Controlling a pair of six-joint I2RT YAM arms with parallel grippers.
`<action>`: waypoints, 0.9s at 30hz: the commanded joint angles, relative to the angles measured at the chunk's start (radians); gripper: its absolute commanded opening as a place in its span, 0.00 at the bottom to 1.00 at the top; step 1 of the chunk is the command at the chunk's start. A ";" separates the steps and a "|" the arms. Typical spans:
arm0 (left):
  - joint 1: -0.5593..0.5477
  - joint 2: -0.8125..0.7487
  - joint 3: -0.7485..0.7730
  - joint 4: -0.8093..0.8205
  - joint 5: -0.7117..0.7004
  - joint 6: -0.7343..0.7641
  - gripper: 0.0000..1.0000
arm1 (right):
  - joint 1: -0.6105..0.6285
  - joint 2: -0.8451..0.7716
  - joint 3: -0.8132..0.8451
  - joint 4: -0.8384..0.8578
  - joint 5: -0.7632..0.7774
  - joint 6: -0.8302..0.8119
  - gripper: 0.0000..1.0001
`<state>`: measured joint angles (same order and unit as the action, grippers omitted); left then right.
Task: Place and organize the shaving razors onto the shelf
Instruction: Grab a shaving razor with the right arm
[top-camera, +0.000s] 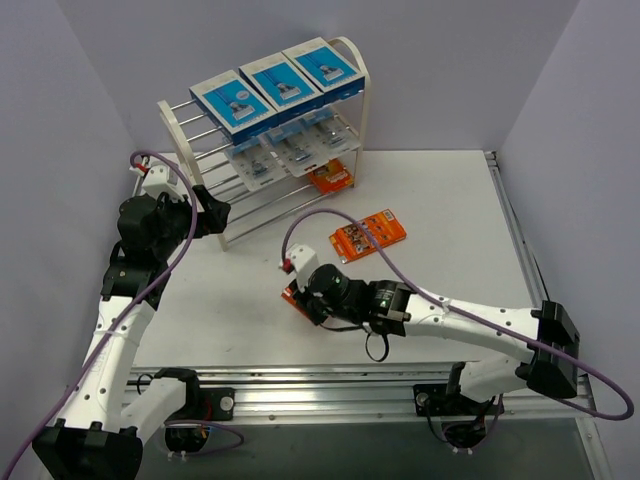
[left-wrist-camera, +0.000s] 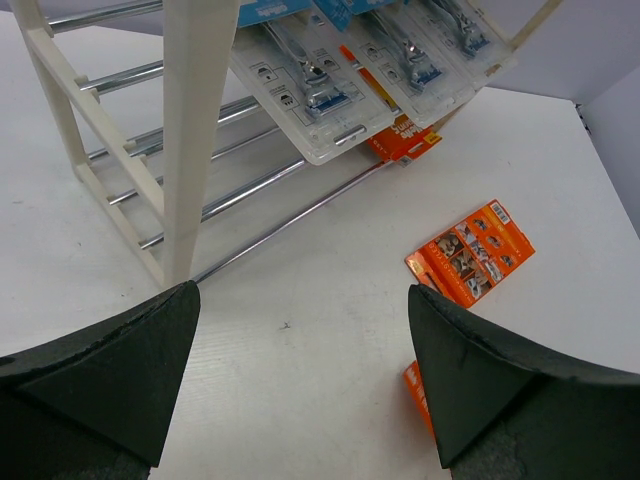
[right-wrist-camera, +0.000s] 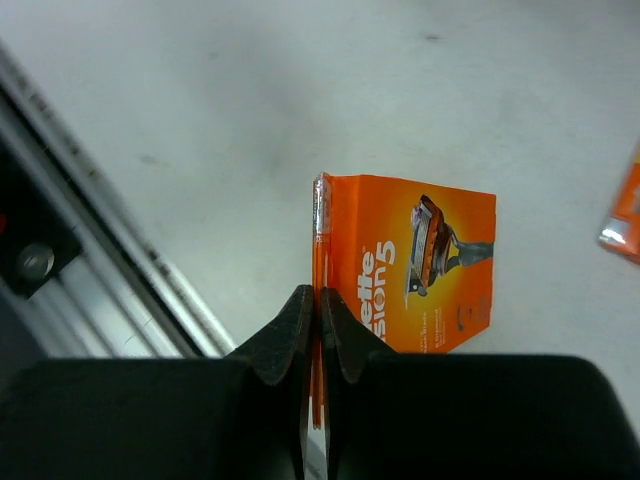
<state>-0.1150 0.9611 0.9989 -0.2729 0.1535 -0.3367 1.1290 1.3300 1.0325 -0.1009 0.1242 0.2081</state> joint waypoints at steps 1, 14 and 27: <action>-0.002 -0.015 0.018 0.044 -0.011 0.004 0.94 | 0.089 0.027 0.014 0.067 -0.070 -0.059 0.00; -0.011 -0.007 0.021 0.038 -0.023 0.010 0.94 | 0.239 -0.095 -0.253 0.149 -0.193 -0.157 0.09; -0.015 0.004 0.021 0.040 -0.009 0.007 0.94 | 0.232 -0.097 -0.255 0.026 0.188 0.149 0.47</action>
<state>-0.1257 0.9627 0.9989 -0.2729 0.1364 -0.3355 1.3685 1.2209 0.7662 -0.0048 0.1013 0.2054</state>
